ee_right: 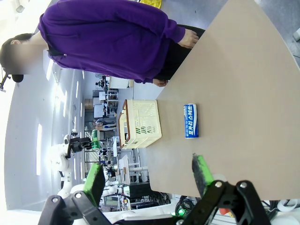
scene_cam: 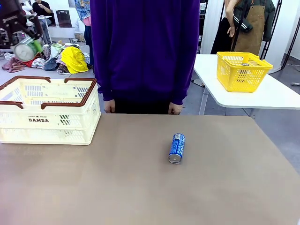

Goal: Place the drinks into the Shopping basket.
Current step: Pick up one drink and place it into the Shopping basket.

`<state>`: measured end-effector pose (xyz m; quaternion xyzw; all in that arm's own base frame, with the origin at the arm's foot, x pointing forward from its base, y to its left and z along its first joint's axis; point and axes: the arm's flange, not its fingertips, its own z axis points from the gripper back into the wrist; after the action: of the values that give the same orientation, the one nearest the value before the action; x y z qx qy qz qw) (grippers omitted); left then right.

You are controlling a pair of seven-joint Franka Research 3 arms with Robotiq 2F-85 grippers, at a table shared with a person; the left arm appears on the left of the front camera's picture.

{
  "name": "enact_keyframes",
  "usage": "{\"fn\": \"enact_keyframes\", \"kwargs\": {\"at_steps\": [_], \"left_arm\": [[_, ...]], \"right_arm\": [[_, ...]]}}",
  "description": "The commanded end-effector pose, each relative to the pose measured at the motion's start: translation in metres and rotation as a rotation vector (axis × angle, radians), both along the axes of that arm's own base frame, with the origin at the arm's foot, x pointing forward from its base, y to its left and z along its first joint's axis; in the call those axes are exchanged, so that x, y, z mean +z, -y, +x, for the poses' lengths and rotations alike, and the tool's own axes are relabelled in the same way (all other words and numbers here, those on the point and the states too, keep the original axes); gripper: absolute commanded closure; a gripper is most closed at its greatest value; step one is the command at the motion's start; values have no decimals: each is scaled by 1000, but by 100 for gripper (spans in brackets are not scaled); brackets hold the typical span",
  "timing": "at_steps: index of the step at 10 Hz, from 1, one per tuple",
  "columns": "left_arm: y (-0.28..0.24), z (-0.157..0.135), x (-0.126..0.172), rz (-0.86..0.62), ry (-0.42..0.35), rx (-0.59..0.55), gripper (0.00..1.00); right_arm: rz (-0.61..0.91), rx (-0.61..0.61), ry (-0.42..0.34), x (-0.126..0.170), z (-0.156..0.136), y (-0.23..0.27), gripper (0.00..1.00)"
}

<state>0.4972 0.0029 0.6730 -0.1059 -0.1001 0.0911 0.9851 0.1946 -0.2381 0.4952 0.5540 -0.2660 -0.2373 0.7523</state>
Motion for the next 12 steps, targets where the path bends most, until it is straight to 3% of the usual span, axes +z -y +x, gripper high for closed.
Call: {"fn": "enact_keyframes", "kwargs": {"at_steps": [1, 2, 6, 10, 12], "left_arm": [[-15, -5, 0, -145, 63, 92, 100], [0, 0, 0, 0, 0, 0, 100], [-4, 3, -9, -22, -2, 8, 100], [17, 35, -66, 75, 82, -163, 100], [27, 55, -105, 119, 64, -218, 100]], "right_arm": [[1, 2, 37, 2, 2, 1, 0], [1, 2, 37, 2, 2, 1, 0], [1, 2, 37, 2, 2, 1, 0], [1, 2, 37, 2, 2, 1, 0], [1, 2, 37, 2, 2, 1, 0]]}}
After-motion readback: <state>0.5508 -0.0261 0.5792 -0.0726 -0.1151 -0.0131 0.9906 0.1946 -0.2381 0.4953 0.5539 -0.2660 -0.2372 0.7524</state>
